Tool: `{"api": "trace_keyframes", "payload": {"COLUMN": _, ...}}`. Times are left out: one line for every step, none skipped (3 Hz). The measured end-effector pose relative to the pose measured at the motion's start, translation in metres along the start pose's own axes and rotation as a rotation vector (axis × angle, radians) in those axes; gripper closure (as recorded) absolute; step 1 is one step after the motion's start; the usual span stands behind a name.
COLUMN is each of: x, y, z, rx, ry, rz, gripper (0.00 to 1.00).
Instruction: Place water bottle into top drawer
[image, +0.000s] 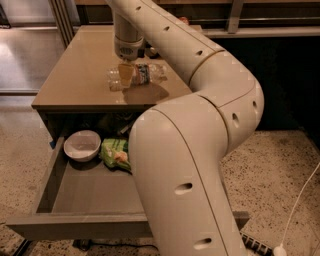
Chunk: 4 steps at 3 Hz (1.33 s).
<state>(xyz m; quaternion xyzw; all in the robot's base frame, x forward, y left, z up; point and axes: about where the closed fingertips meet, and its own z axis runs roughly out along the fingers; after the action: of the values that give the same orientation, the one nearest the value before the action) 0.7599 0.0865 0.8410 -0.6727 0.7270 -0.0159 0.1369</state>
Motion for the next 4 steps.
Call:
{"api": "trace_keyframes", "payload": {"x": 0.0, "y": 0.0, "z": 0.0, "rx": 0.0, "ry": 0.0, "rz": 0.0, "gripper": 0.71}}
{"api": "trace_keyframes", "payload": {"x": 0.0, "y": 0.0, "z": 0.0001, "rx": 0.0, "ry": 0.0, "rz": 0.0, "gripper": 0.94}}
{"api": "trace_keyframes", "payload": {"x": 0.0, "y": 0.0, "z": 0.0001, "rx": 0.0, "ry": 0.0, "rz": 0.0, "gripper": 1.0}}
{"api": "trace_keyframes", "payload": {"x": 0.0003, "y": -0.0006, "z": 0.002, "rx": 0.0, "ry": -0.001, "rz": 0.003, "gripper": 1.0}}
